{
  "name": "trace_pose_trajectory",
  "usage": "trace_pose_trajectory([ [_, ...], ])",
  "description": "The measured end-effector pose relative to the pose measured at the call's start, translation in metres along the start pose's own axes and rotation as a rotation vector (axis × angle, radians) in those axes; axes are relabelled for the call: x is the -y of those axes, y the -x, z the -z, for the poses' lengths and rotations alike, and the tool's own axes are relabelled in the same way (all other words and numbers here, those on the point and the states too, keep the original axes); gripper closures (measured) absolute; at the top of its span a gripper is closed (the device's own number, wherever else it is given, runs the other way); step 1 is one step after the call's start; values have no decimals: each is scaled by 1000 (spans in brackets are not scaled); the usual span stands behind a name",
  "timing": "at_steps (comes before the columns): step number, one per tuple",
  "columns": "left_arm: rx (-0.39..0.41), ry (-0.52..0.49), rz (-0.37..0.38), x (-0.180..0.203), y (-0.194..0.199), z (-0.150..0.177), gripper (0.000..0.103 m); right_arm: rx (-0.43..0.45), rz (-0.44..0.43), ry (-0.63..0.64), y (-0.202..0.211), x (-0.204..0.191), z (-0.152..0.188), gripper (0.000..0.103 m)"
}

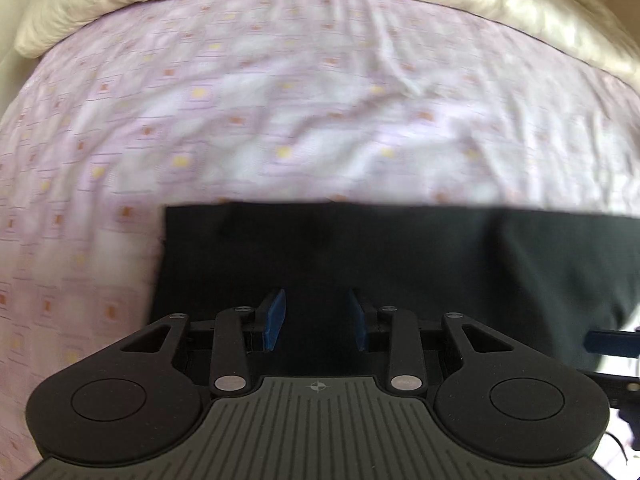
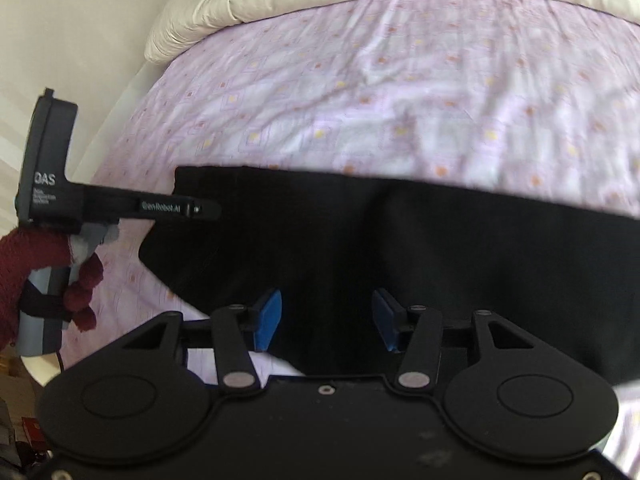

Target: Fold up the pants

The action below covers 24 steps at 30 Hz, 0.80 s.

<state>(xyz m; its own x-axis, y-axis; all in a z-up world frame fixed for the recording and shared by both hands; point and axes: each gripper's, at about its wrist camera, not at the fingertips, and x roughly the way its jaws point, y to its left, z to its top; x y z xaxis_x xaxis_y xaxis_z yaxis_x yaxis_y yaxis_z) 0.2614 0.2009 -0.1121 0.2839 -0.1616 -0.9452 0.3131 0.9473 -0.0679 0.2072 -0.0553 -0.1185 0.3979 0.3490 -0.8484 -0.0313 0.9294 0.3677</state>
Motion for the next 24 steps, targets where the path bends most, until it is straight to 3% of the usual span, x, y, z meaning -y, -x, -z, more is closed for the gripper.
trace_pose_trajectory([
  [5, -36, -135, 101, 56, -1, 33, 69, -57, 17, -16, 14, 8, 45, 49],
  [7, -56, -176, 90, 66, -11, 41, 69, -73, 24, -17, 10, 9, 59, 48],
  [10, -70, -163, 38, 63, -29, 43, 69, -92, 24, -7, 0, 10, 68, 46],
  [14, -113, -101, 57, 50, -40, 28, 69, -96, 32, 27, -12, 11, 73, 45],
  [17, -153, -95, 65, 47, -43, 20, 69, -54, 29, 56, -15, 7, 64, 45],
  [22, -165, -95, 74, 43, -45, 16, 69, 108, 62, 99, -5, 5, 37, 45],
  [24, -164, -103, 66, 43, -45, 15, 69, 107, 49, 82, -6, 8, 29, 44],
])
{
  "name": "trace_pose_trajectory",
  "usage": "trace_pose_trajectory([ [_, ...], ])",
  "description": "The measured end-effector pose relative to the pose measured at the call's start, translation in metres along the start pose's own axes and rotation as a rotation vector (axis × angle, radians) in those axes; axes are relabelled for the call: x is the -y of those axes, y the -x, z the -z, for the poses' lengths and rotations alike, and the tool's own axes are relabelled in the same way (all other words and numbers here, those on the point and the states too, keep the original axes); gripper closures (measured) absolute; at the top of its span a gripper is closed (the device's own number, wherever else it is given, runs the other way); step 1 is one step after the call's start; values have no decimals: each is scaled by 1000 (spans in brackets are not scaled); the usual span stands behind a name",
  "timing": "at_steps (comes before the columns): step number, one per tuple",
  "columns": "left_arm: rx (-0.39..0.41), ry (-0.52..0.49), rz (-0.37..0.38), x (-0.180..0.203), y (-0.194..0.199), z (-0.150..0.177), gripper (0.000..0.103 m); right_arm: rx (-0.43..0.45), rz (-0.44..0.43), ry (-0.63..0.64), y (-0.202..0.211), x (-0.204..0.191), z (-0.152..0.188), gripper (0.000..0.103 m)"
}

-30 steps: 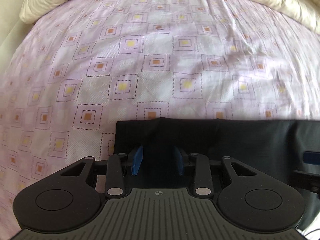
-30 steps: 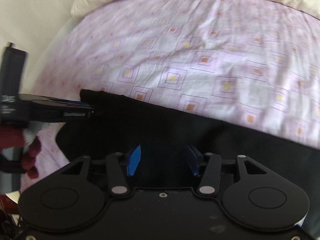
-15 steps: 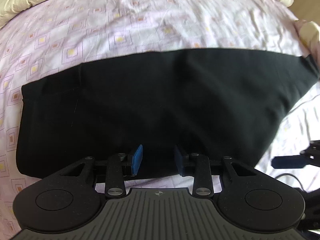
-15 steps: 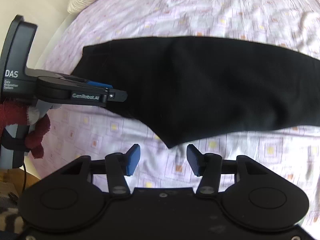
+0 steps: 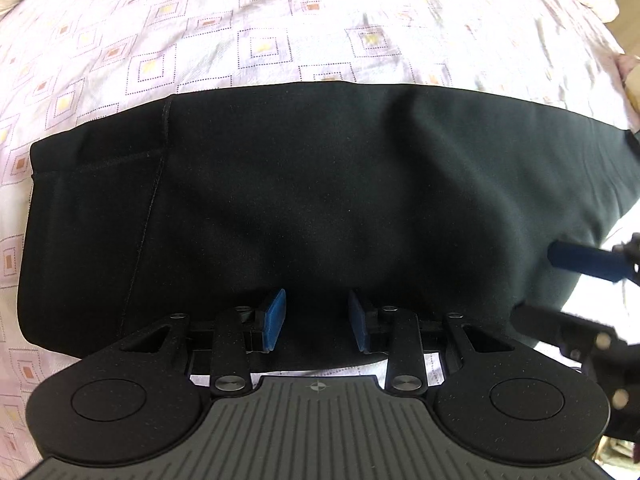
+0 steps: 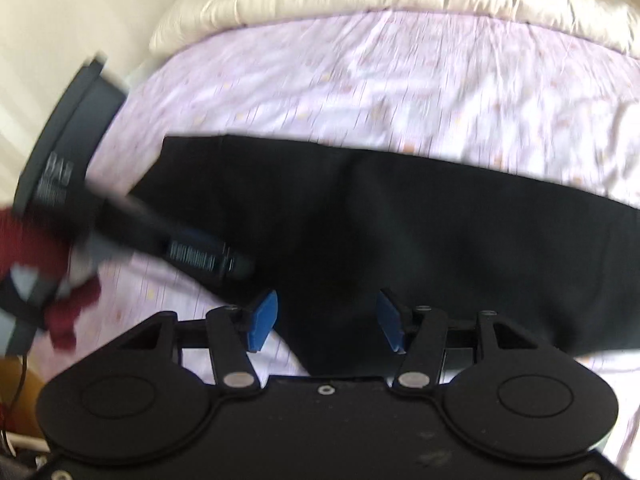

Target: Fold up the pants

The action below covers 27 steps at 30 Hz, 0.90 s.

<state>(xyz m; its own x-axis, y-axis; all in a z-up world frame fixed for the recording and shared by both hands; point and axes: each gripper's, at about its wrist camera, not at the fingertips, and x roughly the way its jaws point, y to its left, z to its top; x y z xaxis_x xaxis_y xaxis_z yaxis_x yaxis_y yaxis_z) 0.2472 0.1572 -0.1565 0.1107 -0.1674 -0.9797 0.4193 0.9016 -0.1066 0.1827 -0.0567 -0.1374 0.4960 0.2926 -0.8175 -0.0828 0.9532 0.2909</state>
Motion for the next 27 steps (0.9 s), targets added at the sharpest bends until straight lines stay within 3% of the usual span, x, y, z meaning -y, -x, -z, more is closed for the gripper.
trace_pose_trajectory([
  [6, -14, -8, -10, 3, 2, 2, 69, -56, -8, -13, 15, 1, 17, 42],
  [12, -33, -10, -2, 7, 2, 1, 69, -143, 2, -8, 3, 4, 45, 40],
  [15, -40, -5, 7, 2, 0, 0, 69, -120, 3, 9, -7, 1, 41, 40],
  [20, -49, -8, 11, 0, 0, -1, 69, -8, 17, 21, -5, 1, 21, 40],
  [27, -59, -7, 25, -1, 0, -2, 69, -21, 10, 17, -7, 5, 20, 40],
])
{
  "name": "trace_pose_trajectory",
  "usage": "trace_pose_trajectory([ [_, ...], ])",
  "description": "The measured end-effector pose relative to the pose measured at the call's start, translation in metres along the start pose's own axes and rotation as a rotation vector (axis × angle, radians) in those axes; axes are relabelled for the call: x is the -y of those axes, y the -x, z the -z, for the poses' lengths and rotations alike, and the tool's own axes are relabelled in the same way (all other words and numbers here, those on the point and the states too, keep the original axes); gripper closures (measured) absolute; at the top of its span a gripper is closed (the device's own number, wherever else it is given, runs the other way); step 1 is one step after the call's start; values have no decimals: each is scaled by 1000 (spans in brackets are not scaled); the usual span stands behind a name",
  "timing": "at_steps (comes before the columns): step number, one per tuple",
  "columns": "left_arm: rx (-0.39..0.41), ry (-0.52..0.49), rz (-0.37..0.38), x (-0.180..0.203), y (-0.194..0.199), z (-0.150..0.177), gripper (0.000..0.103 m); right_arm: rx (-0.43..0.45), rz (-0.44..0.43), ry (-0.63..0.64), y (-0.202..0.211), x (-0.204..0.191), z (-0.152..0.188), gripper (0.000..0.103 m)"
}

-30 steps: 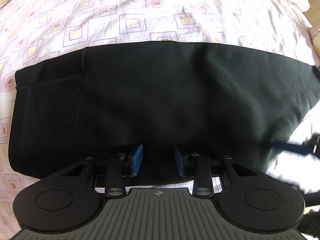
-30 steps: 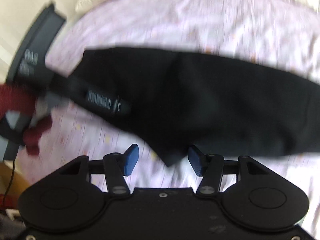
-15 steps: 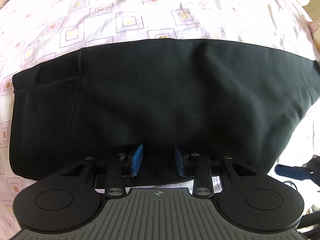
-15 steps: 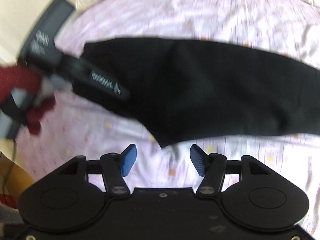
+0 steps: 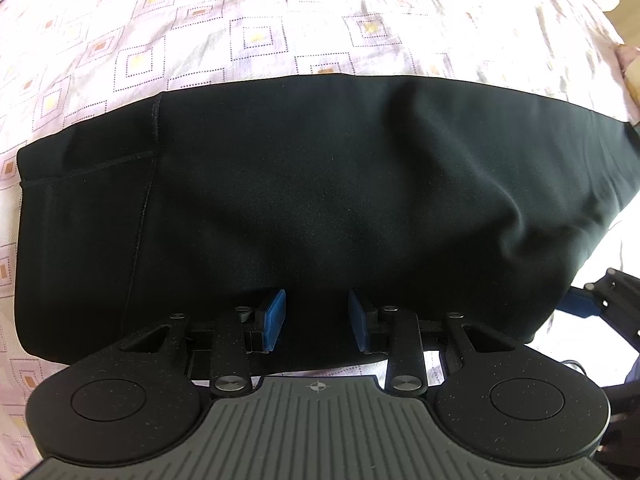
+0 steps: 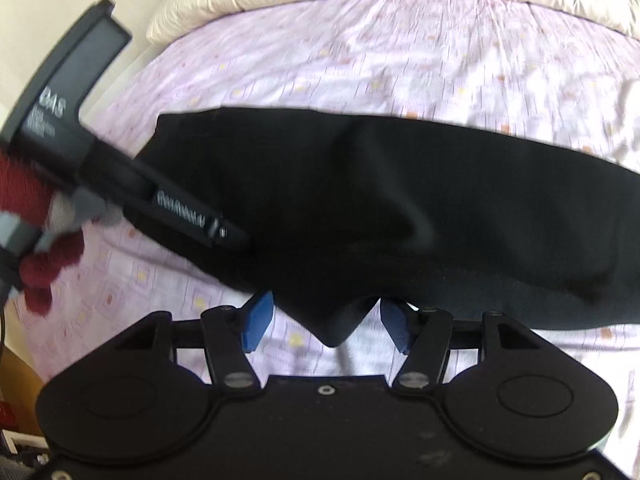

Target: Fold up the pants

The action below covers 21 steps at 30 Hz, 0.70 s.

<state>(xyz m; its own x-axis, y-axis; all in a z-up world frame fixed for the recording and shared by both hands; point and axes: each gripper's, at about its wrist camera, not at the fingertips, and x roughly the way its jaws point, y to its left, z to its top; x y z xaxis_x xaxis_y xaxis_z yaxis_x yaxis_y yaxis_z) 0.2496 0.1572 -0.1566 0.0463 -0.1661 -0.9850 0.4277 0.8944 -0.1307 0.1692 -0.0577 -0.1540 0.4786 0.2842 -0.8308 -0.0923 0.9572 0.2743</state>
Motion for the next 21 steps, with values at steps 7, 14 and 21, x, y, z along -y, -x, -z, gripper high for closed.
trace_pose_trajectory([
  [7, -6, 22, 25, -7, -1, -1, 69, 128, 6, -110, 33, 2, -15, 40],
  [14, -5, 32, 33, -11, -2, 1, 69, 58, -8, -134, 17, 12, -16, 39],
  [21, -8, 27, 31, -10, -2, 1, 69, -38, -42, -108, 4, 5, -2, 30],
])
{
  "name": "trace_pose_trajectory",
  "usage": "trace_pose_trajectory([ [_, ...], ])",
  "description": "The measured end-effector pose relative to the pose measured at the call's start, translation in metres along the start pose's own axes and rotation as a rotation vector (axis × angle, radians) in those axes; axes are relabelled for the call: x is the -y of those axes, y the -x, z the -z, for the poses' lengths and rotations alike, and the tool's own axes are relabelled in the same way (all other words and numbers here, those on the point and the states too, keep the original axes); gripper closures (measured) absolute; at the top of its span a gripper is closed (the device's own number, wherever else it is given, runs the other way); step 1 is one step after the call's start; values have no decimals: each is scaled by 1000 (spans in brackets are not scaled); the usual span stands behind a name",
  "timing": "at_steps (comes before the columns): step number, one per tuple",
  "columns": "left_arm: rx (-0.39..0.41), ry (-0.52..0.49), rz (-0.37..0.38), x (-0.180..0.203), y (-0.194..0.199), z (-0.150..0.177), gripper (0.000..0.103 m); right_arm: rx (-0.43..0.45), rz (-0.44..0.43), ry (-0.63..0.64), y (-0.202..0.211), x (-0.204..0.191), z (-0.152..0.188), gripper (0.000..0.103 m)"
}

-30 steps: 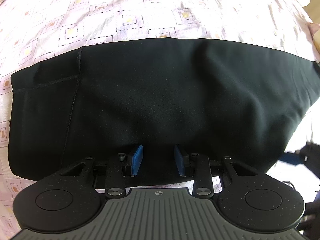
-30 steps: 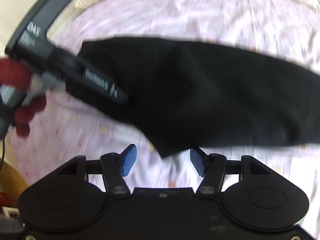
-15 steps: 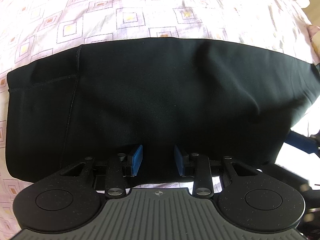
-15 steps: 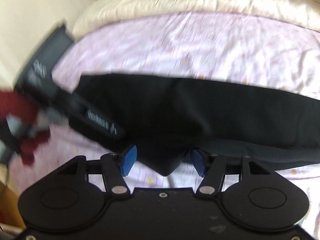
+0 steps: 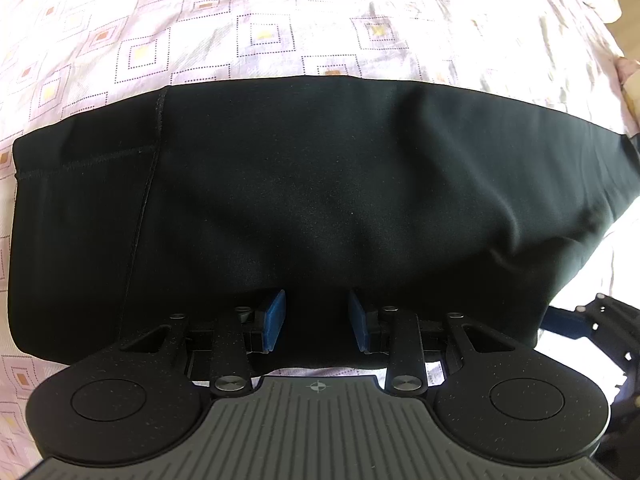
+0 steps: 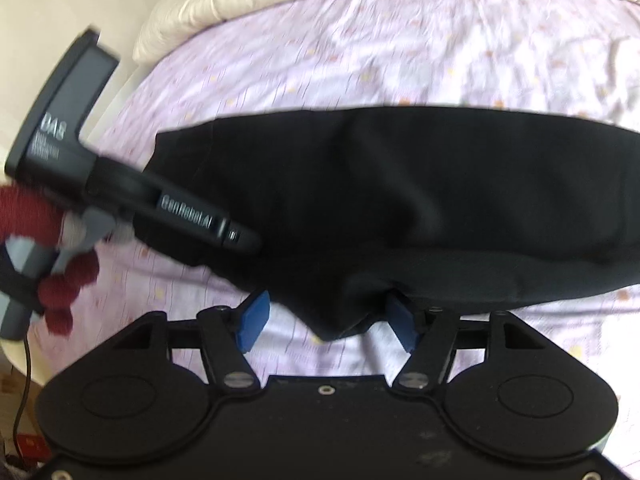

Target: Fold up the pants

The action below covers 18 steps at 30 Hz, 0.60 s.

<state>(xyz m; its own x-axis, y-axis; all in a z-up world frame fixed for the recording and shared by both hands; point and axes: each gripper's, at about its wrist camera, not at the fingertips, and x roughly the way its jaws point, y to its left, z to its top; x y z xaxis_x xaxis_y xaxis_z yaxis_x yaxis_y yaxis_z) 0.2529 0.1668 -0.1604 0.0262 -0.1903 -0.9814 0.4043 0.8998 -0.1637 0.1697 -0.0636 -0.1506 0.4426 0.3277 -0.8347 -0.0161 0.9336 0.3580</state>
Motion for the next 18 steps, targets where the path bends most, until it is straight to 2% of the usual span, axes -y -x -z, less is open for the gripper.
trace_pose_trajectory([
  [4, -2, 2, 0, 4, 0, -1, 69, 13, 7, 9, -1, -5, -2, 30],
  [7, -1, 3, 0, 5, 0, -1, 69, 151, 27, 18, 10, -10, -8, 32],
  [9, -1, 5, -1, 6, -1, -2, 69, 196, 24, -1, 15, -11, -16, 31],
  [13, -3, 1, 0, 7, -1, -3, 69, 108, 21, 40, 1, -11, -18, 31],
  [14, -3, 2, 3, 7, -1, -3, 69, 77, 24, 63, -3, -13, -15, 34],
  [16, 0, 6, 8, 5, -1, -2, 69, -3, 14, 109, -11, -17, -8, 65],
  [17, 1, 7, 10, 5, -1, -2, 69, -48, -3, 98, -14, -16, -7, 87],
  [18, 2, 7, 12, 4, -1, -2, 69, -79, -31, 55, -14, -12, -7, 91],
])
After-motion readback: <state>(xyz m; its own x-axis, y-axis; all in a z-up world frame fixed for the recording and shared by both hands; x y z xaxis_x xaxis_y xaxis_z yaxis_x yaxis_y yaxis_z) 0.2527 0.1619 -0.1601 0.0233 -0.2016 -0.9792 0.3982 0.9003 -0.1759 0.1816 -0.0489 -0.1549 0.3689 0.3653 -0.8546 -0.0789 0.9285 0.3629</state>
